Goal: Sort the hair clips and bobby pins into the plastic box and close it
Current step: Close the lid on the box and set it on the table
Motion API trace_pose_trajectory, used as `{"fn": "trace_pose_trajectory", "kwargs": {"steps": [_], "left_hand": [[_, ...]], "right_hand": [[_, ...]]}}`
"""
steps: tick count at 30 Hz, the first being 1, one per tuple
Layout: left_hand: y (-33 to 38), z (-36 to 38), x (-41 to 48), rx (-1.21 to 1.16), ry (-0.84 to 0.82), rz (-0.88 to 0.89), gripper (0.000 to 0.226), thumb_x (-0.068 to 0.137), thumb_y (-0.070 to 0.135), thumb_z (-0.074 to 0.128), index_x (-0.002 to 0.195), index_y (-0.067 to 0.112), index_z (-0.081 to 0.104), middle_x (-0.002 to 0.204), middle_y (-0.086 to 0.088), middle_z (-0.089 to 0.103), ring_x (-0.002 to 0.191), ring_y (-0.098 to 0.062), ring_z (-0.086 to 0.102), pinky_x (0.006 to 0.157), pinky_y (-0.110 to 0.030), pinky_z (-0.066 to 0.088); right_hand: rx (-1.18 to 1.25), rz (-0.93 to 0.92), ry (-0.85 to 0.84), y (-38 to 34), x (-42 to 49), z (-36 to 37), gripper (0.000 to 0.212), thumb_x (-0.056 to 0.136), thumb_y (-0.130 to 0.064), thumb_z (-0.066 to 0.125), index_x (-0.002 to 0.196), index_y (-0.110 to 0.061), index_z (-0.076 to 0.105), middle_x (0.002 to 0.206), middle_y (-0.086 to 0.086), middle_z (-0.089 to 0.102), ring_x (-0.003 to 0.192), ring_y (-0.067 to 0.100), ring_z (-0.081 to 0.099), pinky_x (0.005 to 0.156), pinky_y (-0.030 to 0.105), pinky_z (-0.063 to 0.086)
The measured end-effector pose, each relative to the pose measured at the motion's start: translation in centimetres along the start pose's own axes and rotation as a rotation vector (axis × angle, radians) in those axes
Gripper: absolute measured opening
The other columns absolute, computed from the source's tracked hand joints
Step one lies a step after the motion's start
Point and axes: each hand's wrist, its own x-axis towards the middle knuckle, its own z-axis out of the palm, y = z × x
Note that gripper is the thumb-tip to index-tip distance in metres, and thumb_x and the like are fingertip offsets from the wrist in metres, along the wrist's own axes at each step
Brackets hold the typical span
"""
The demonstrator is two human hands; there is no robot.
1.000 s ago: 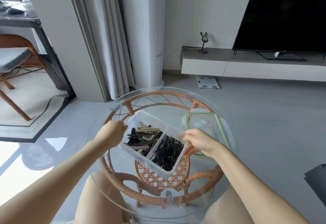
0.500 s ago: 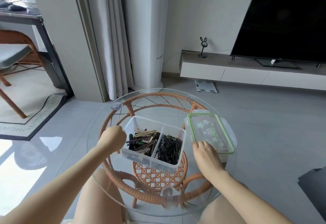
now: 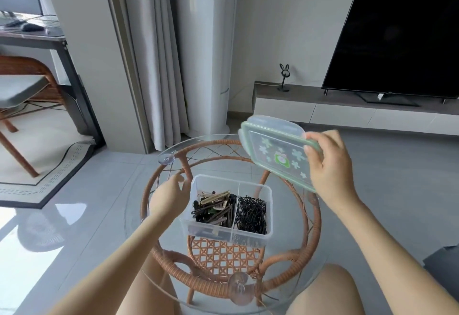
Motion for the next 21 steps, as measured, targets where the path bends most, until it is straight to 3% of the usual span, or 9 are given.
{"fn": "trace_pose_trajectory", "kwargs": {"steps": [2,4,5,8,10,12,15,17,21], "left_hand": [[0.7,-1.0,0.5,-0.294,0.036,0.01,0.033,0.096,0.038,0.034,0.099,0.02,0.062,0.103,-0.012,0.067,0.095,-0.032,0.063,0.077,-0.036,0.048],[1.4,-2.0,0.9,-0.653,-0.07,-0.008,0.035,0.095,0.045,0.034,0.083,0.025,0.06,0.095,-0.01,0.067,0.093,-0.033,0.064,0.085,-0.044,0.051],[1.5,-2.4,0.9,-0.774,-0.12,-0.039,0.04,0.094,0.048,0.036,0.086,0.021,0.063,0.092,-0.01,0.069,0.087,-0.031,0.066,0.082,-0.044,0.053],[0.9,-2.7,1.1,-0.69,-0.091,-0.09,0.05,0.092,0.045,0.046,0.085,-0.001,0.066,0.068,-0.005,0.063,0.06,-0.019,0.056,0.061,-0.027,0.047],[0.0,-2.4,1.1,-0.575,-0.062,-0.114,0.046,0.089,0.036,0.055,0.079,-0.008,0.064,0.059,-0.004,0.056,0.053,-0.017,0.049,0.057,-0.025,0.043],[-0.9,-2.0,0.8,-0.508,-0.115,-0.112,0.033,0.086,0.026,0.062,0.074,-0.004,0.066,0.057,-0.003,0.057,0.051,-0.015,0.05,0.054,-0.024,0.045],[-1.5,-1.0,0.4,-0.46,-0.182,-0.124,0.024,0.079,0.022,0.07,0.062,0.008,0.062,0.059,-0.004,0.059,0.055,-0.015,0.053,0.057,-0.026,0.048],[-1.5,-0.4,0.4,-0.455,-0.156,-0.15,0.026,0.078,0.024,0.071,0.059,0.012,0.057,0.062,-0.003,0.058,0.061,-0.017,0.054,0.063,-0.032,0.049],[-1.2,-0.3,1.1,-0.471,-0.123,-0.19,0.023,0.08,0.022,0.068,0.063,0.01,0.058,0.064,-0.004,0.057,0.062,-0.018,0.054,0.069,-0.036,0.052]], "right_hand": [[0.222,0.041,-0.036,-1.8,0.5,-0.1,0.019,0.09,-0.004,0.053,0.106,-0.009,0.061,0.096,0.001,0.058,0.08,0.015,0.058,0.074,0.024,0.046],[0.472,0.234,-0.09,-2.5,0.5,0.8,0.021,0.09,-0.002,0.053,0.107,-0.011,0.062,0.083,-0.001,0.06,0.066,0.008,0.062,0.064,0.026,0.056],[0.584,0.372,-0.115,-2.4,0.5,1.5,0.023,0.089,0.0,0.053,0.109,-0.009,0.062,0.078,0.001,0.06,0.058,0.006,0.061,0.058,0.026,0.058],[0.729,0.778,-0.242,-1.1,0.0,4.1,0.027,0.086,0.007,0.055,0.112,0.002,0.058,0.077,0.009,0.061,0.055,0.015,0.06,0.045,0.025,0.055],[0.704,0.922,-0.323,0.0,-1.1,5.6,0.028,0.083,0.008,0.058,0.111,0.006,0.057,0.076,0.012,0.061,0.058,0.02,0.058,0.043,0.026,0.054],[0.574,0.945,-0.365,1.3,-2.3,7.1,0.024,0.082,0.005,0.062,0.105,0.005,0.058,0.076,0.011,0.063,0.06,0.02,0.059,0.053,0.03,0.056],[0.328,0.838,-0.365,2.0,-3.7,8.4,0.012,0.08,-0.007,0.067,0.091,-0.005,0.062,0.089,0.011,0.068,0.074,0.021,0.063,0.081,0.038,0.051],[0.237,0.756,-0.336,2.0,-4.0,8.9,0.009,0.08,-0.013,0.068,0.087,-0.011,0.062,0.094,0.007,0.067,0.084,0.023,0.063,0.08,0.035,0.049],[0.118,0.628,-0.332,2.0,-3.9,9.4,0.004,0.081,-0.012,0.067,0.083,-0.009,0.068,0.09,0.005,0.063,0.083,0.02,0.057,0.069,0.026,0.04]]}}
